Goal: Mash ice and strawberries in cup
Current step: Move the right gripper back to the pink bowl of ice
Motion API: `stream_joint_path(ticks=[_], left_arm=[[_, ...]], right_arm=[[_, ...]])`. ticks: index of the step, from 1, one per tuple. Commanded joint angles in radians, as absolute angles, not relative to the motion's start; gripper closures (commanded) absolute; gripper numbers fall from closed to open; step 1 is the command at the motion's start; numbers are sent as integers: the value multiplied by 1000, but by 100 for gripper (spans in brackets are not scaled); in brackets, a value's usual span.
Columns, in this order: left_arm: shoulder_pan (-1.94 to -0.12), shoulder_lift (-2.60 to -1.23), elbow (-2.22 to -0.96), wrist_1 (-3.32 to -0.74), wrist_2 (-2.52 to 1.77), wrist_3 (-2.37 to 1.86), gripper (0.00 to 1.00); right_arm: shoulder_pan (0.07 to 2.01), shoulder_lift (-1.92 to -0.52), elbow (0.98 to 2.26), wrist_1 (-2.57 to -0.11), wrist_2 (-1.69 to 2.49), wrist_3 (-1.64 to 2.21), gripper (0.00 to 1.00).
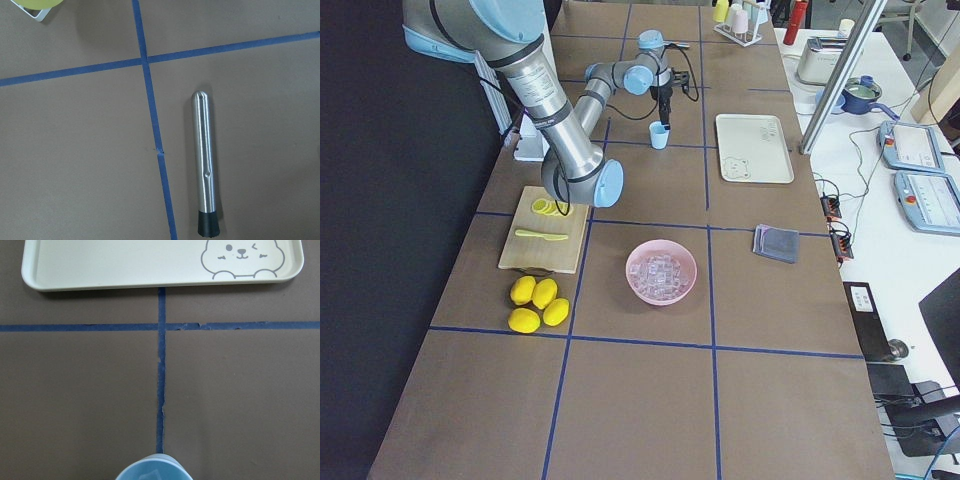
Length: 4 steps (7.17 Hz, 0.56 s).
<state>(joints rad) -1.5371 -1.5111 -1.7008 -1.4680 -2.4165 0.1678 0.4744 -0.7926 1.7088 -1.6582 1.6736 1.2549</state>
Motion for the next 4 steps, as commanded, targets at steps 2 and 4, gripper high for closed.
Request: stream_joint_path(ticks=[2,4], left_arm=[[-1536,-1522,-1704,-1468,-2416,166,0],[-1534,-1520,-1668,-1466,-2416,169,0]], right_arm=[[497,-840,1750,-1657,1687,1241,1],[581,-966,1839,-1657,1819,1182,1]])
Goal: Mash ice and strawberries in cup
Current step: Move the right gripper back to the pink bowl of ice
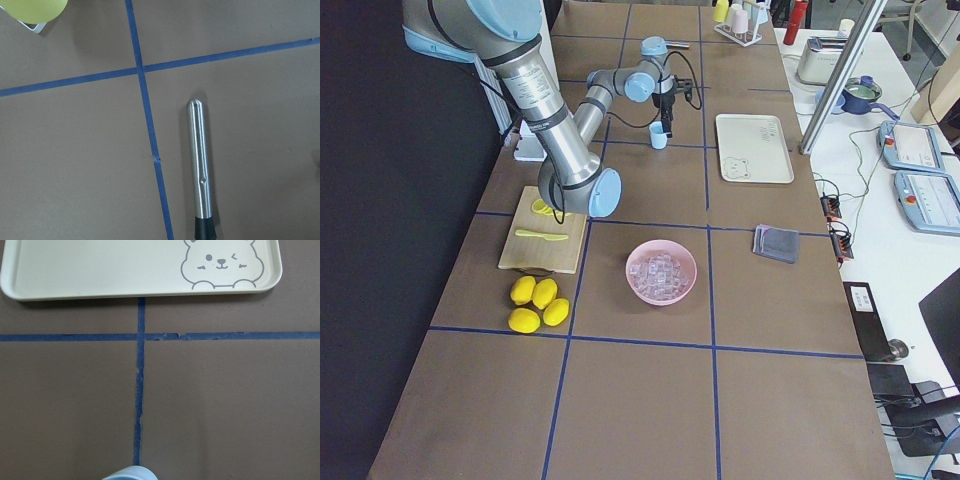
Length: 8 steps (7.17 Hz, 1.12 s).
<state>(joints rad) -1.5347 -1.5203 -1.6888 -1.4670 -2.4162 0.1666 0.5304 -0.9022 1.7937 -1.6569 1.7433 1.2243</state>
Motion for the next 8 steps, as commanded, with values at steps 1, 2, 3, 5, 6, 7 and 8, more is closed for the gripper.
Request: stream_joint_path(ticks=[1,2,3,5,6,7,8], left_arm=[[-1532,-1522,-1640,-1470,-2418,169,0],[-1507,-1532,-1634,-1468,-2416,169,0],[-1490,-1532,-1631,-1468,-2416,167,0],[-1485,-1532,-1626,-1468,-2418,167,0],[-1485,-1532,-1626,-1468,-2418,167,0],[-1485,-1532,-1626,-1468,-2419,169,0],[-1485,-1532,-1628,-1468,-2422,169,0]], right_arm=[[650,-1038,1883,-1657,1875,1096,1],[745,-1105,1916,-1657,1947,990,1],[843,-1180,1948,-1657,2041,891,1],[996,-1380,2022,-1657,2130,636,1],[1070,-1460,2035,-1657,2167,538,1],[1130,-1544,2039,-1616,2199,470,2],[1165,-1665,2034,-1494,2207,462,3]])
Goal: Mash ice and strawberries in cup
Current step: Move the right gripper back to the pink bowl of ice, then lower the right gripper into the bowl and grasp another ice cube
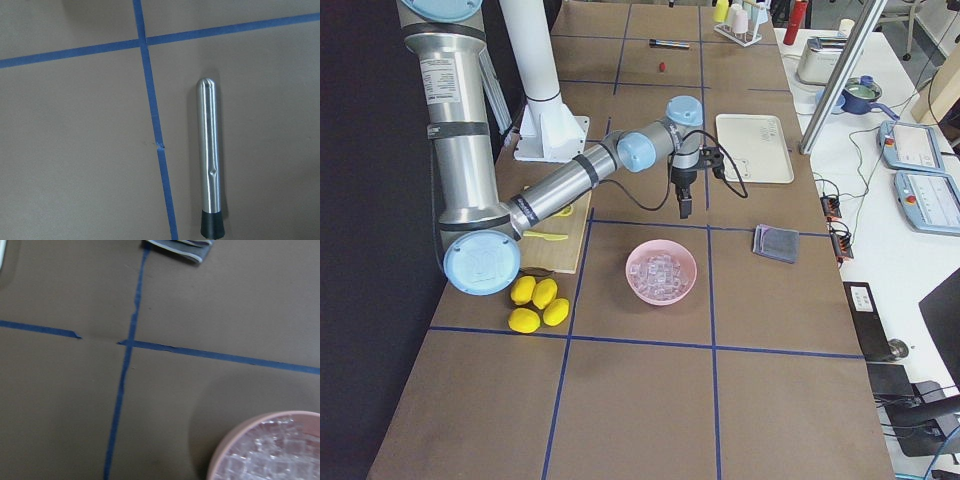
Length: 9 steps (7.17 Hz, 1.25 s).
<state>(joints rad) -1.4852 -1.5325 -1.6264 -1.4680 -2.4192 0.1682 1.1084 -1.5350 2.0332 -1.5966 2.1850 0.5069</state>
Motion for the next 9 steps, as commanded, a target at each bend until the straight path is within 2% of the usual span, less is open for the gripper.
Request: stream_joint_path(ticks=[1,3,5,8,9], left_arm=[[-1485,-1532,-1628,-1468,-2422,169,0],[-1485,-1532,-1629,-1468,-2424,169,0],[-1486,-1532,-1629,-1468,-2425,169,0],[-1486,-1531,-1628,-1468,-2425,170,0],[-1486,-1529,-1628,-1468,-2425,170,0]], right_arm=[[1172,-1748,2031,-1409,2207,468,5],[1167,-1784,1965,-1356,2204,497,17],[1117,-1781,1909,-1272,2201,550,19],[1028,-1776,1895,-1197,2165,669,19],[1022,-1776,1888,-1195,2163,663,22]])
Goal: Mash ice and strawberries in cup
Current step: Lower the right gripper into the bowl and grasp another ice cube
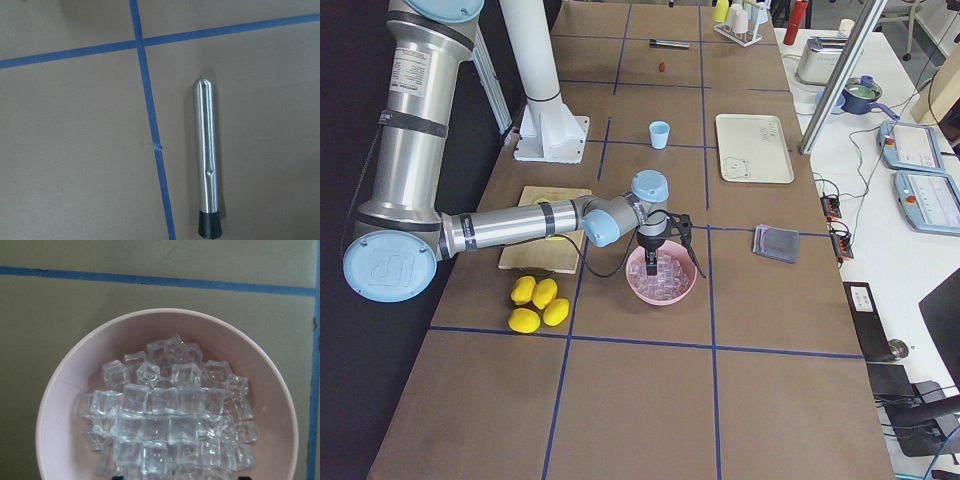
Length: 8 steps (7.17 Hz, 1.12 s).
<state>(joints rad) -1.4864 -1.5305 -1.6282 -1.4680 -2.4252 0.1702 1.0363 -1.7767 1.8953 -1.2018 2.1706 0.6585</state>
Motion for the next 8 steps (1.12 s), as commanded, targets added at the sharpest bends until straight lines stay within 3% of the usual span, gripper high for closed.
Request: stream_joint_path(ticks=[1,6,8], left_arm=[[-1486,-1529,-1629,-1468,-2425,170,0],[-1486,-1531,-1632,-1468,-2425,169,0],[-1485,-1531,-1638,-1468,-2425,169,0]], right_arm=[[1020,-1773,1884,-1196,2161,660,26],[1019,-1741,1848,-1197,2157,652,43],[1020,-1750,1851,-1197,2157,646,44]])
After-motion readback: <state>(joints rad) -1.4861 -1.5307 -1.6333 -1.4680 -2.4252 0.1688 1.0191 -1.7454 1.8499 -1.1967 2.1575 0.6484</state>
